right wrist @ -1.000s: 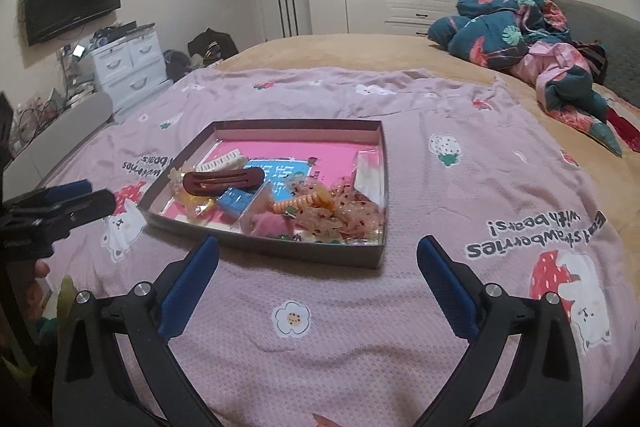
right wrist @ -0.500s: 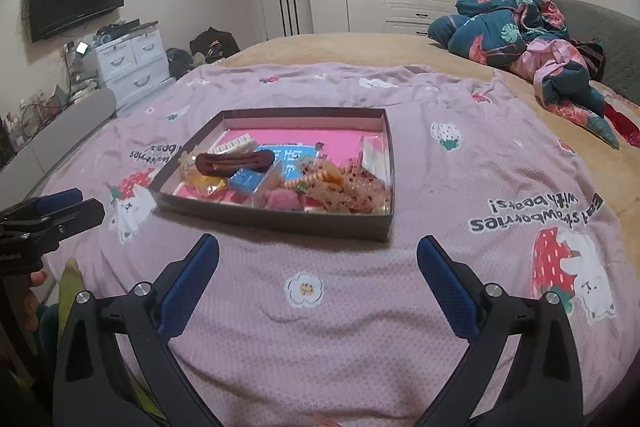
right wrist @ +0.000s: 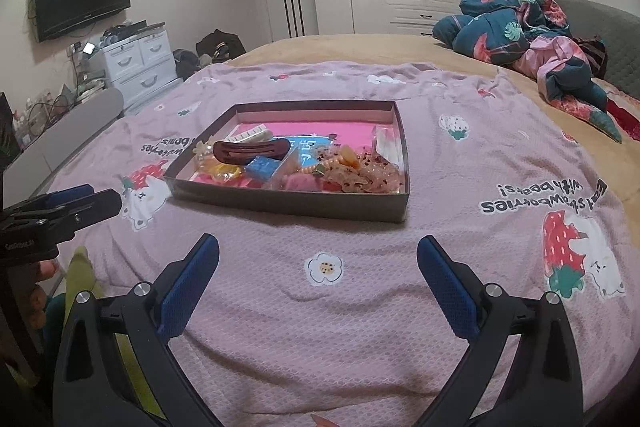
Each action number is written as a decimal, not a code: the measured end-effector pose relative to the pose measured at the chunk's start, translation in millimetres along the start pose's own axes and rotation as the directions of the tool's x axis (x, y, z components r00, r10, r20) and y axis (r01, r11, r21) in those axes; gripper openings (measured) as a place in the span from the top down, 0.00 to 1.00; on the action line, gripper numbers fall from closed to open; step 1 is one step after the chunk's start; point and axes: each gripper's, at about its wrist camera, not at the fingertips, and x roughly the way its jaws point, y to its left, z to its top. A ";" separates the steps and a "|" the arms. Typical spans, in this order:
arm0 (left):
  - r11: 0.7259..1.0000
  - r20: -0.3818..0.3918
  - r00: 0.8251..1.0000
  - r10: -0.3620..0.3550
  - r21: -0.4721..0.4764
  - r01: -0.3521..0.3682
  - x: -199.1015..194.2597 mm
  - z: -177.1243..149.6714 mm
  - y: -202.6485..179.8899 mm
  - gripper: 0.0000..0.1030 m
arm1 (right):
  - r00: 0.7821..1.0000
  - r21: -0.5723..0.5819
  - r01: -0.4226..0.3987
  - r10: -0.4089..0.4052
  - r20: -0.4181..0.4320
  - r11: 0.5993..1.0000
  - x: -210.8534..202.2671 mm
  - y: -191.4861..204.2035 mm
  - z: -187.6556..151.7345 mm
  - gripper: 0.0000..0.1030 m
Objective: Organize jewelry
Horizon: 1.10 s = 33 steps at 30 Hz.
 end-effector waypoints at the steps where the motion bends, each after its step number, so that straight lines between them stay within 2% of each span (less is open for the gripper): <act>1: 1.000 0.001 1.000 0.001 0.001 -0.001 -0.9 -1.1 0.3 0.09 | 1.000 0.001 -0.001 0.001 -0.001 1.000 0.2 0.4 -0.1 0.04; 33: 1.000 0.001 1.000 0.015 -0.002 -0.015 -4.4 -1.8 4.5 0.09 | 1.000 -0.001 -0.004 0.004 -0.010 1.000 2.4 3.7 -1.5 0.04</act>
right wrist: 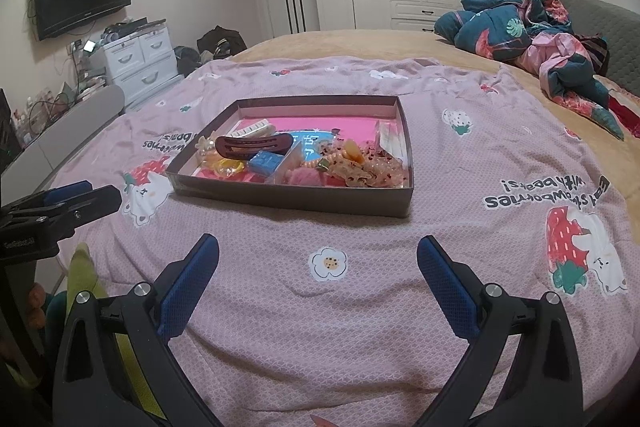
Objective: Organize jewelry
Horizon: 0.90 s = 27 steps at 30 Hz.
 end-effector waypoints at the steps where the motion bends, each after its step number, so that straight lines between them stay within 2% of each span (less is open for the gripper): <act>1: 1.000 -0.002 1.000 0.002 0.000 -0.002 -0.1 -0.1 0.5 0.09 | 1.000 0.000 -0.001 0.001 -0.001 1.000 0.0 0.2 -0.1 0.04; 27: 1.000 -0.007 1.000 0.015 0.004 -0.015 -0.4 0.7 -1.1 0.09 | 1.000 -0.003 -0.004 0.004 -0.007 1.000 0.7 0.5 -0.4 0.04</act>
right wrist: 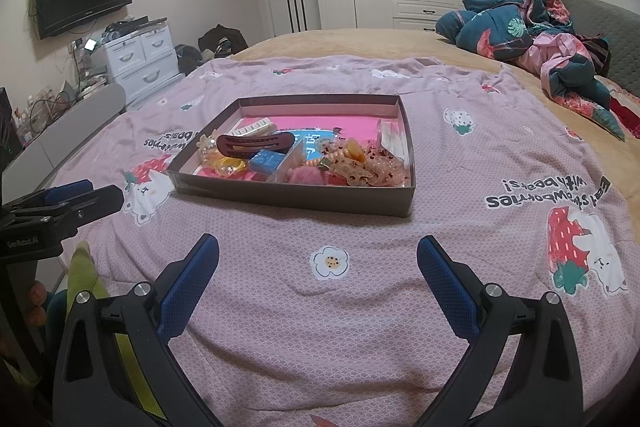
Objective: Organize jewelry
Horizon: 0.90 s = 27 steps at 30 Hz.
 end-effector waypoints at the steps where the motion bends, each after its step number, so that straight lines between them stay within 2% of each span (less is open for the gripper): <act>1: 1.000 -0.001 1.000 0.000 0.000 0.000 -0.1 -0.1 0.3 0.09 | 1.000 0.000 0.000 0.000 -0.001 1.000 0.1 -0.1 -0.2 0.04; 20: 1.000 -0.015 1.000 0.010 -0.003 -0.010 4.7 -0.5 1.3 0.09 | 1.000 0.001 0.006 -0.006 0.002 1.000 -0.4 -2.2 1.6 0.04; 23: 0.999 -0.022 0.999 0.035 -0.002 -0.035 7.3 -1.3 2.2 0.09 | 1.000 0.000 0.008 -0.008 0.003 1.000 -0.7 -4.0 2.2 0.04; 27: 0.999 -0.029 0.999 0.035 -0.014 -0.036 9.9 -2.5 5.8 0.09 | 1.000 0.005 0.014 -0.014 0.006 1.000 -1.4 -6.6 3.0 0.04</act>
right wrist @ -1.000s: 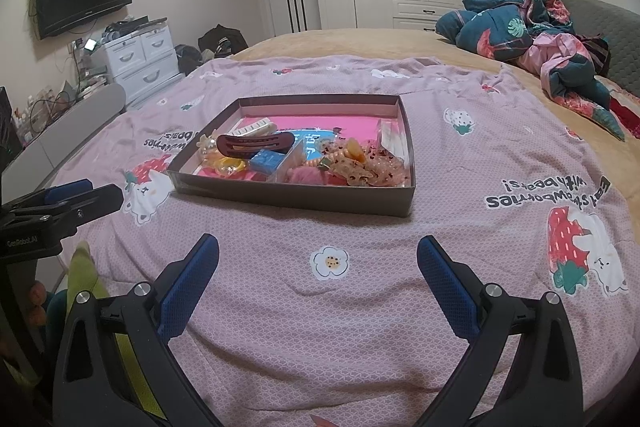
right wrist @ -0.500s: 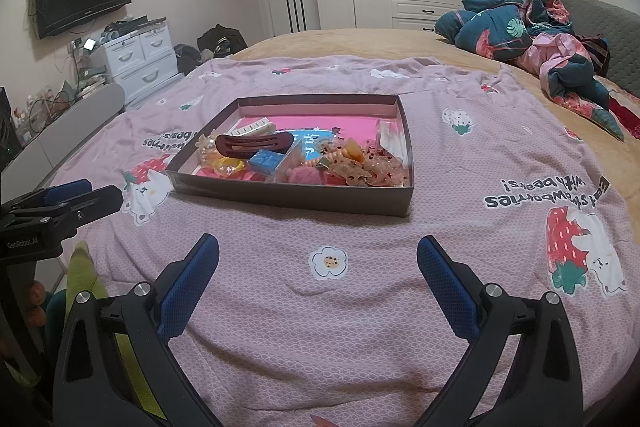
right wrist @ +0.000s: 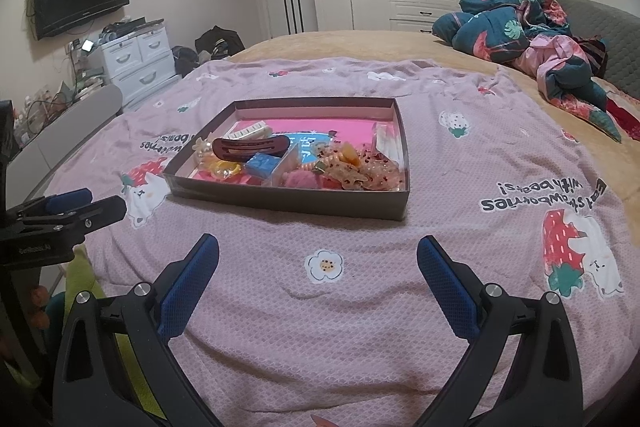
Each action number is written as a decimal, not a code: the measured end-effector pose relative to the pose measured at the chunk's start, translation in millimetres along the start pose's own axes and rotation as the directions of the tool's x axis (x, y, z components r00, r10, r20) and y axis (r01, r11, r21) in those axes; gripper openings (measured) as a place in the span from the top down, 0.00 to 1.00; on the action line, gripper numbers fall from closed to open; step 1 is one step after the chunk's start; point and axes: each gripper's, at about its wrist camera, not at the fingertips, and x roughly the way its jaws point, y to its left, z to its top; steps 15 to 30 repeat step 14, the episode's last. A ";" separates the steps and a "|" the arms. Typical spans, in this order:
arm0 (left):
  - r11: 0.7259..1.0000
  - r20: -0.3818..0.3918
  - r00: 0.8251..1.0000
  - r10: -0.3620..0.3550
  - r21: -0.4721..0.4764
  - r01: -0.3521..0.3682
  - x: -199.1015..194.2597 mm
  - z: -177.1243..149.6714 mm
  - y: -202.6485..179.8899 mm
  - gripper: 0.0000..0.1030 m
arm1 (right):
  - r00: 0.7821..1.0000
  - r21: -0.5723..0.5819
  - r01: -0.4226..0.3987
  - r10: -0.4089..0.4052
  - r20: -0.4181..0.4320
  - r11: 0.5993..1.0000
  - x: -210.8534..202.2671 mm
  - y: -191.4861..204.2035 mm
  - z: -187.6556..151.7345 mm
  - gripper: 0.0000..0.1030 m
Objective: Organize jewelry
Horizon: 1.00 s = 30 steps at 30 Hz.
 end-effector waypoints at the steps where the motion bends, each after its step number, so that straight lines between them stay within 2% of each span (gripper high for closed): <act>1: 1.000 0.000 1.000 -0.002 -0.005 0.002 0.0 -0.1 0.9 0.09 | 1.000 0.002 0.003 -0.003 0.001 1.000 0.0 -1.1 0.1 0.04; 5: 0.999 -0.006 1.000 0.008 -0.050 -0.008 5.4 3.3 12.8 0.09 | 1.000 0.026 0.016 -0.016 -0.005 1.000 4.3 -10.8 2.3 0.04; 8: 0.990 -0.019 0.999 0.050 -0.130 -0.052 18.4 15.6 44.2 0.09 | 0.998 0.101 0.061 -0.058 -0.031 0.993 19.1 -39.5 5.8 0.04; 10: 0.972 -0.051 0.992 0.116 -0.199 -0.124 35.4 27.7 78.8 0.09 | 0.993 0.148 0.109 -0.103 -0.049 0.983 32.9 -66.9 9.8 0.04; 12: 0.948 -0.070 0.984 0.166 -0.262 -0.179 51.4 39.2 112.1 0.09 | 0.975 0.197 0.218 -0.207 -0.076 0.956 53.0 -107.8 18.0 0.04; 13: 0.938 -0.080 0.978 0.193 -0.277 -0.208 58.4 43.5 124.1 0.09 | 0.957 0.225 0.290 -0.275 -0.093 0.930 66.4 -136.1 24.5 0.04; 14: 0.925 -0.098 0.968 0.231 -0.288 -0.249 68.2 49.1 138.2 0.09 | 0.944 0.235 0.328 -0.309 -0.112 0.915 75.7 -152.5 28.7 0.04; 30: 0.925 -0.098 0.968 0.231 -0.288 -0.249 68.2 49.1 138.2 0.09 | 0.944 0.235 0.328 -0.309 -0.112 0.915 75.7 -152.5 28.7 0.04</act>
